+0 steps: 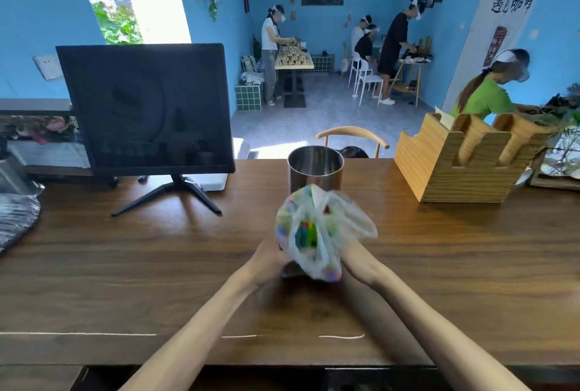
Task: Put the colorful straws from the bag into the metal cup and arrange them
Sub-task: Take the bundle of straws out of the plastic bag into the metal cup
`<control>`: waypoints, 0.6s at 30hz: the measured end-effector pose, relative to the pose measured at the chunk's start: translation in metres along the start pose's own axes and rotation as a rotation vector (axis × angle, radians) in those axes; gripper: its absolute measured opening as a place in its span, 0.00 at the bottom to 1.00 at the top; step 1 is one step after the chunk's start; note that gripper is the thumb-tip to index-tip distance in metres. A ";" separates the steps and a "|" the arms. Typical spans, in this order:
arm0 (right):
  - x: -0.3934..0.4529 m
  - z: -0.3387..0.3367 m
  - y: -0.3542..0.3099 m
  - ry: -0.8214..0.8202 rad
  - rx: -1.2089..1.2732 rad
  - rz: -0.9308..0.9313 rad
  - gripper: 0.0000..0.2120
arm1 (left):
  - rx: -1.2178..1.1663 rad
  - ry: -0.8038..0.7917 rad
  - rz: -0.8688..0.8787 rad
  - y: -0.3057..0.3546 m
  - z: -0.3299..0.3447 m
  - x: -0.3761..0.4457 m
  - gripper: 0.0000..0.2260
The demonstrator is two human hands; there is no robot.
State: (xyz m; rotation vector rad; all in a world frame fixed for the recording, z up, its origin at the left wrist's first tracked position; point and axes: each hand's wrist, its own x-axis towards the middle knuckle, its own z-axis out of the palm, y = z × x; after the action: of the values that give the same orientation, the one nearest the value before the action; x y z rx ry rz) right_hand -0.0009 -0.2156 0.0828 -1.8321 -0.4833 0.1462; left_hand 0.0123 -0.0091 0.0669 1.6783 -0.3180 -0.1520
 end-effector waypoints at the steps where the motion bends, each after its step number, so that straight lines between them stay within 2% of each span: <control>1: 0.004 0.000 -0.008 0.045 0.007 0.037 0.28 | -0.028 0.046 -0.023 0.001 -0.001 0.002 0.18; 3: 0.015 0.002 -0.021 0.093 0.103 0.120 0.36 | -0.159 0.111 -0.098 0.001 0.003 0.010 0.27; 6: 0.016 0.006 -0.020 0.153 0.406 0.131 0.35 | -0.309 0.175 -0.190 -0.007 0.004 0.017 0.30; 9: 0.010 0.003 -0.014 0.024 0.615 0.118 0.35 | -0.333 0.209 -0.193 -0.006 0.011 0.015 0.41; 11: 0.009 0.001 -0.007 -0.088 0.602 0.122 0.48 | -0.312 0.213 -0.165 -0.006 0.013 0.016 0.40; 13: 0.009 0.003 -0.002 -0.103 0.572 0.112 0.57 | -0.332 0.228 -0.133 -0.003 0.016 0.018 0.33; 14: 0.009 0.006 0.002 -0.067 0.500 0.107 0.57 | -0.362 0.244 -0.129 -0.002 0.018 0.019 0.31; 17: 0.016 0.019 0.007 0.023 0.218 0.019 0.37 | -0.399 0.196 -0.129 0.002 0.021 0.017 0.23; 18: 0.019 0.020 0.008 0.099 0.184 0.013 0.33 | -0.399 0.151 -0.123 0.004 0.021 0.015 0.19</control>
State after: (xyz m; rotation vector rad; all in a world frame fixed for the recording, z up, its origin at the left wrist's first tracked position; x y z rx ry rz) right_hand 0.0113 -0.1921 0.0713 -1.6541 -0.3764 0.1045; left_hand 0.0205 -0.0337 0.0698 1.3043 -0.0627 -0.1672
